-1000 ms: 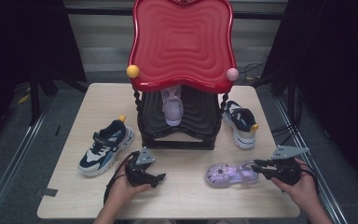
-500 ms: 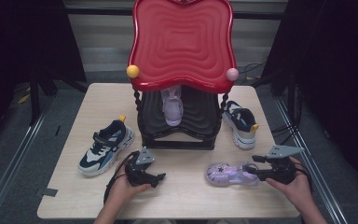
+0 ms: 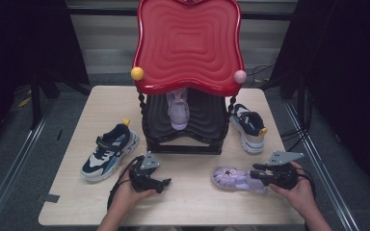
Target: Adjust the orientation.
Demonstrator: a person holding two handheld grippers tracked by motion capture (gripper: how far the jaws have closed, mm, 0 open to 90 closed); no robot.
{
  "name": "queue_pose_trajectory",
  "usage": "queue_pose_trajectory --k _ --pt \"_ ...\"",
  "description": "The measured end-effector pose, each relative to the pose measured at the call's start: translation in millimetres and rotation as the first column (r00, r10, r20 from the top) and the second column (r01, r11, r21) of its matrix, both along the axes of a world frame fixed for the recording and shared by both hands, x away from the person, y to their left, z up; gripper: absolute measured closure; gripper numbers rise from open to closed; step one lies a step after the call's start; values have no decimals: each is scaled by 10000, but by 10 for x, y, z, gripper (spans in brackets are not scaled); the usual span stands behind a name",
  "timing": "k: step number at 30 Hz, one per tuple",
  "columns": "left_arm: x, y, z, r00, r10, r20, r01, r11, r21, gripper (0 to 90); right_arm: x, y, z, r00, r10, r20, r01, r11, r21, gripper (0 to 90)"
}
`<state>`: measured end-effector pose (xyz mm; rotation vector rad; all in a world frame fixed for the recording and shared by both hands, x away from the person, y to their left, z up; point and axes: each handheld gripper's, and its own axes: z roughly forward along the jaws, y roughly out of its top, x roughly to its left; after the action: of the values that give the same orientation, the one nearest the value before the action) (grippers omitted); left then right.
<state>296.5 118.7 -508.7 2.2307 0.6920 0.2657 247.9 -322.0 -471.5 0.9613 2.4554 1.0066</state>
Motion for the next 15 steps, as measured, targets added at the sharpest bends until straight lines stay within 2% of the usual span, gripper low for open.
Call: queue_pose_trajectory --k 4,6,7,10,15 --pt "0 0 0 10000 15 -1 -15 10000 -4 171 -43 4 17 9999 146 57 -144 9993 -341 760" --pt "1 0 0 10000 18 2 -18 10000 4 171 -65 -6 26 9997 237 5 -236 9995 -195 802" --pt "1 1 0 10000 18 4 -18 10000 6 171 -78 -6 31 9995 316 21 -316 9994 -120 811" --pt "1 1 1 10000 35 -5 -35 10000 7 171 -115 19 43 9993 311 210 -305 9990 -312 815" --pt "0 1 2 10000 48 -19 -48 10000 25 171 -156 15 34 9997 -142 178 139 9998 153 817"
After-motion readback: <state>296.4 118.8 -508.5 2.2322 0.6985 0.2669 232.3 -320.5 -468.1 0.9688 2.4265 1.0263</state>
